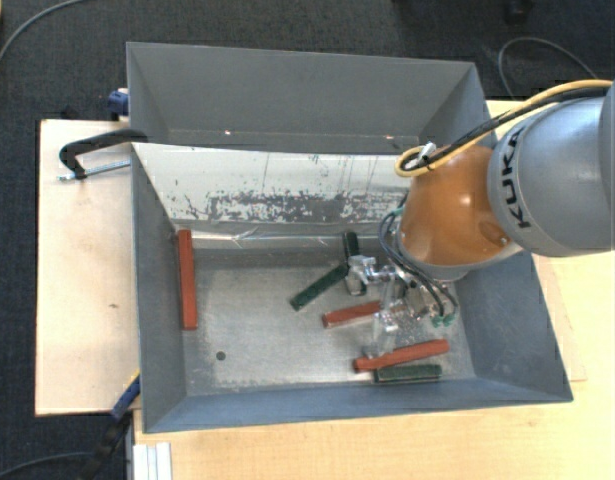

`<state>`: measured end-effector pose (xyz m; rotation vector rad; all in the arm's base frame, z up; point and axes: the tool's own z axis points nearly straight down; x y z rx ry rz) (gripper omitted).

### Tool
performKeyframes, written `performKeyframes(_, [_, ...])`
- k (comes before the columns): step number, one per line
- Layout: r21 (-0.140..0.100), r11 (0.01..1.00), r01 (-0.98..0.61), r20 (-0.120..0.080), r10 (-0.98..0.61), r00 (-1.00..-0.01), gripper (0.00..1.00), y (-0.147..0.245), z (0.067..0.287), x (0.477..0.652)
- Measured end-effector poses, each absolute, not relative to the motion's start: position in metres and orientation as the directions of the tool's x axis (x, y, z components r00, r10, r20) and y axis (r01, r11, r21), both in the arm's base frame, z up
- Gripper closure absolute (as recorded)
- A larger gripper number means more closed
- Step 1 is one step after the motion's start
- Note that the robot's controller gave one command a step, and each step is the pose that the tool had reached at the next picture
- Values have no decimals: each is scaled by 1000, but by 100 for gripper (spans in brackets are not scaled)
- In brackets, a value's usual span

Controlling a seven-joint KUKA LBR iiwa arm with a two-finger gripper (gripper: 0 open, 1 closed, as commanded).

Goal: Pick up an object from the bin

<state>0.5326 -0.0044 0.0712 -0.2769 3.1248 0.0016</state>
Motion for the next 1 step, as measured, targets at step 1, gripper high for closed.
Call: performKeyframes(1, [0,984,-176,-15,-176,-984,100,-4,74,536])
